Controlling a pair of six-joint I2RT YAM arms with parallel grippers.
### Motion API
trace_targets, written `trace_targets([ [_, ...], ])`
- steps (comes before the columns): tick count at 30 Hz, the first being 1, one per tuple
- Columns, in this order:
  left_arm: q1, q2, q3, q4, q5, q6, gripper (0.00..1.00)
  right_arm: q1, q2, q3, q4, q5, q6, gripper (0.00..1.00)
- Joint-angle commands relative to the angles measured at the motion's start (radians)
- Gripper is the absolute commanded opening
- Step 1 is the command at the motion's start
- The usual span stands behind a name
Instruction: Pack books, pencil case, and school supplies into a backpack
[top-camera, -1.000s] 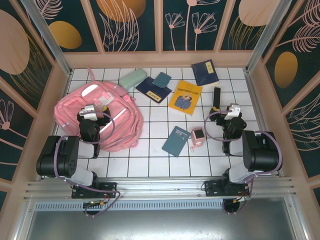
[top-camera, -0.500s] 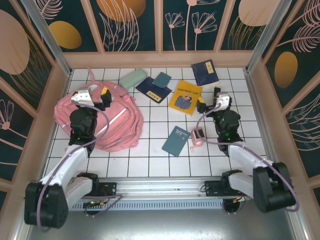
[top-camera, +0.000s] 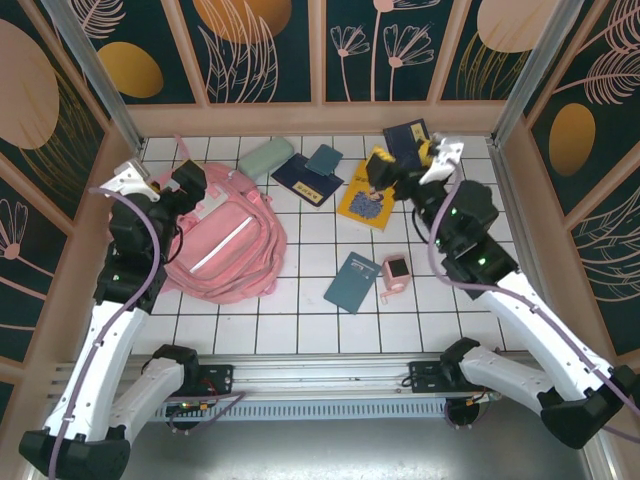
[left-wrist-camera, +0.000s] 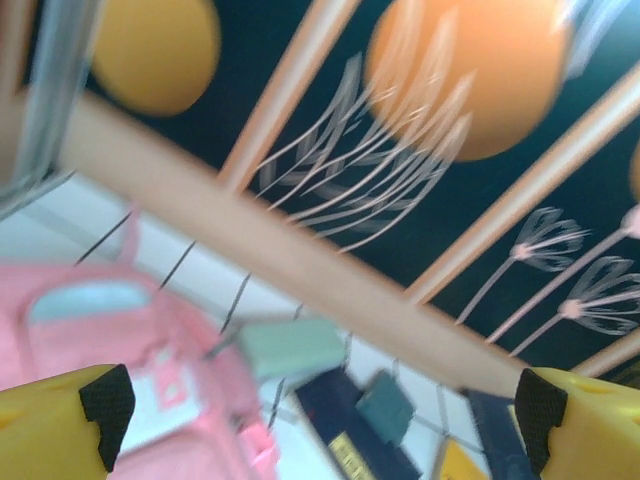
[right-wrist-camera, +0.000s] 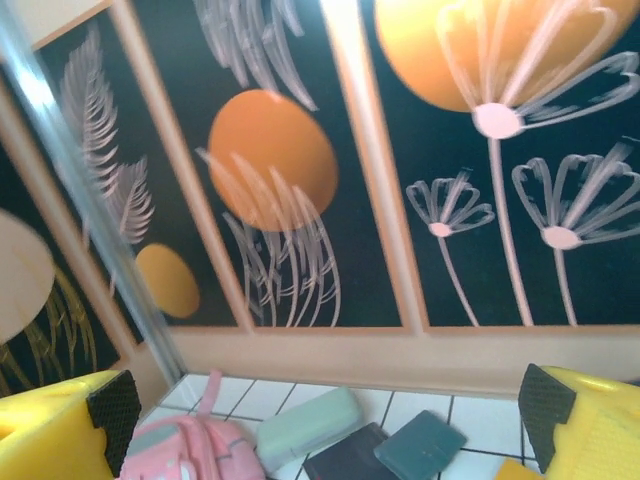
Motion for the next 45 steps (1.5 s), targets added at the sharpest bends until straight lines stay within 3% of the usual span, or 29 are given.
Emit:
trace_targets([
  [1,0.000,0.023,-0.024,-0.287,-0.185,-0.209,0.99,-0.136,0.030,-0.001,-0.266,-0.127,0.231,0.99],
  [4,0.013,0.114,0.005,-0.489,-0.311,-0.316,0.99,-0.181,0.031,-0.031,-0.268,-0.266,0.273,0.99],
  [5,0.053,0.130,-0.018,-0.499,-0.258,-0.336,0.99,-0.163,0.025,-0.058,-0.252,-0.241,0.292,0.99],
  [7,0.127,0.129,-0.094,-0.430,-0.138,-0.333,0.99,-0.158,0.033,-0.074,-0.262,-0.256,0.298,0.99],
  [15,0.252,0.292,-0.221,-0.308,-0.135,-0.323,0.99,-0.156,0.123,-0.099,-0.300,-0.380,0.281,0.99],
  [20,0.343,0.406,-0.239,-0.238,-0.148,-0.287,0.99,-0.152,0.128,-0.167,-0.233,-0.430,0.308,0.99],
  [25,0.347,0.507,-0.207,-0.205,-0.155,-0.283,0.99,-0.150,0.164,-0.192,-0.209,-0.453,0.305,0.99],
  [32,0.347,0.701,-0.153,-0.134,-0.037,-0.225,0.94,-0.138,0.183,-0.228,-0.140,-0.502,0.305,0.99],
  [37,0.324,0.705,-0.164,-0.108,-0.016,-0.201,0.87,-0.124,0.219,-0.233,-0.129,-0.523,0.296,0.99],
  [45,0.204,0.677,-0.205,-0.141,0.034,-0.184,0.86,-0.093,0.272,-0.225,-0.125,-0.528,0.295,0.96],
])
